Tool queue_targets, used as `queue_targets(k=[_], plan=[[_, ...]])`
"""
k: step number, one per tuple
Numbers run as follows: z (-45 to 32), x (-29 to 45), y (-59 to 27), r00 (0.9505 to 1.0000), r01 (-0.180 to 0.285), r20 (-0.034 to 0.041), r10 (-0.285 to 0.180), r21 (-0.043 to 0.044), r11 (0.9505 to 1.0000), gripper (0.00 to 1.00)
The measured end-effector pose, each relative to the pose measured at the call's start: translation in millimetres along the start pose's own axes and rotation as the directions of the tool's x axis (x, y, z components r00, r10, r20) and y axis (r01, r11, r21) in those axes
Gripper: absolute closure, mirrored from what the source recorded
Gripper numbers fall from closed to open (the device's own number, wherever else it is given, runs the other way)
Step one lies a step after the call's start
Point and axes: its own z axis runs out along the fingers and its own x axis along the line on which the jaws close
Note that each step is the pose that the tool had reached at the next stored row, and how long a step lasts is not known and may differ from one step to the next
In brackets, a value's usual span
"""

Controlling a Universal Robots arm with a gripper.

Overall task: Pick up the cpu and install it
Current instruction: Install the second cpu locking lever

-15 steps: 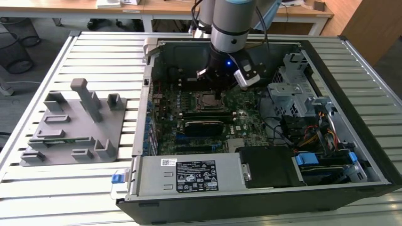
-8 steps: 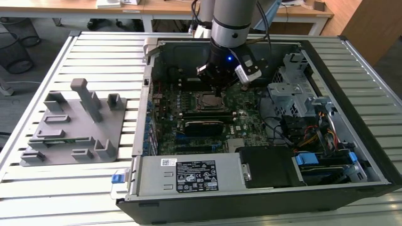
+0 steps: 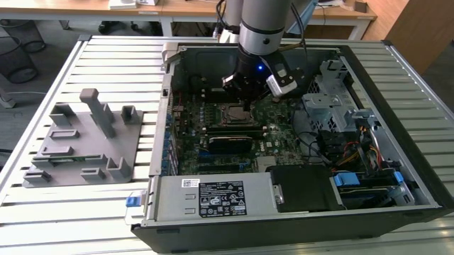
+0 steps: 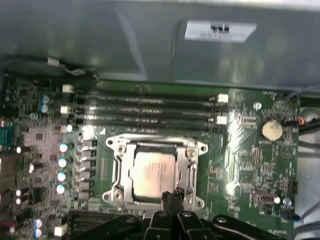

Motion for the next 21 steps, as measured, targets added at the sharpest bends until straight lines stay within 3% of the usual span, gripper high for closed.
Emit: queue_targets(k=[8,9,12,13,21], plan=[[-0.6,1.9,-18.7,1.0000,0.000,-0.0001,0.000,0.0007,1.0000,0.89],[-0.5,2.5,-20.1,1.0000,0.000,0.0005,0.000,-0.0085,1.0000,0.89],[-0.6,4.1,-23.6,1.0000,0.001,0.0029,-0.001,-0.0569,0.9984,0.89],[-0.7,5.1,-25.4,1.0000,0.001,0.0029,-0.001,-0.0627,0.9980,0.89],[-0.7,22.7,-35.2,1.0000,0.001,0.0030,-0.001,-0.0635,0.9980,0.89]])
